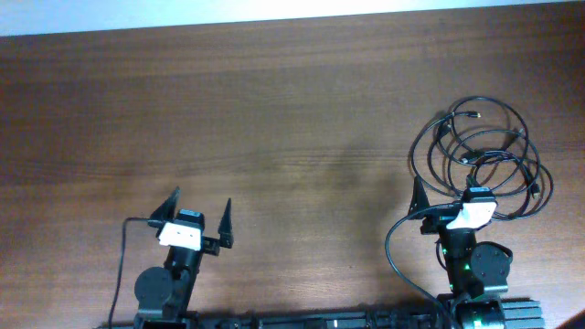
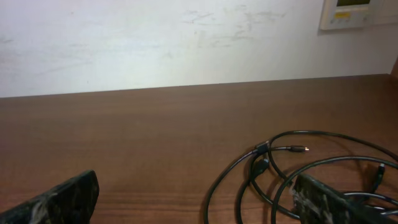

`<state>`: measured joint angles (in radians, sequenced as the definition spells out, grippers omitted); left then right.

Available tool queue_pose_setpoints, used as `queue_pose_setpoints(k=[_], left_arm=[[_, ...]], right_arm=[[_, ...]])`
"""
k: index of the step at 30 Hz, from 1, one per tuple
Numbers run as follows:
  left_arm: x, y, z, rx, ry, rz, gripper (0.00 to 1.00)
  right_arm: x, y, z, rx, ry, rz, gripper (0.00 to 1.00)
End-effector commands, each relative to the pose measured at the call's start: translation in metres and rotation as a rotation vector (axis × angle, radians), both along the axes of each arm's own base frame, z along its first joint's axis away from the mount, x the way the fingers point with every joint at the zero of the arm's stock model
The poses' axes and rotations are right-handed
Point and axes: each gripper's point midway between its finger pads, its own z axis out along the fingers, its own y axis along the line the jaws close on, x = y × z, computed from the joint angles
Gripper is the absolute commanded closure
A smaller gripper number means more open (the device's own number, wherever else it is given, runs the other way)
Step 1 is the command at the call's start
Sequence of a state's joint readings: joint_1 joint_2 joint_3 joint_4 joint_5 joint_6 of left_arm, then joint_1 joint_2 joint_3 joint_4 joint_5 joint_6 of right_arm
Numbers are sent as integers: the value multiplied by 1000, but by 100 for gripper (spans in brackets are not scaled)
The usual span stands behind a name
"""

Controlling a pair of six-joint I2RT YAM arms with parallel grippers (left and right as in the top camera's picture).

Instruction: Untangle cables

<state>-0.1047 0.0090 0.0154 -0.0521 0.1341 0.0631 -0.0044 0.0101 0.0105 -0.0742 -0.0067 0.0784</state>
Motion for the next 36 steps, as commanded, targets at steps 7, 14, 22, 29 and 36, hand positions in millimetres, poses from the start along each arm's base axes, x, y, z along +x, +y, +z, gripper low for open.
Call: queue_pose_setpoints(k=[7, 14, 22, 29, 36], left_arm=[[-2, -7, -6, 77, -5, -48, 1], [-2, -7, -6, 77, -5, -48, 1], [-2, -7, -6, 77, -4, -48, 1], [-2, -7, -6, 77, -5, -48, 1], [-2, -7, -6, 77, -5, -48, 1]], right_arm=[[0, 1, -2, -2, 5, 7, 1], [0, 1, -3, -2, 5, 7, 1], [0, 1, -3, -2, 6, 7, 2], [0, 1, -3, -2, 6, 7, 1], [0, 1, -3, -2, 6, 7, 1]])
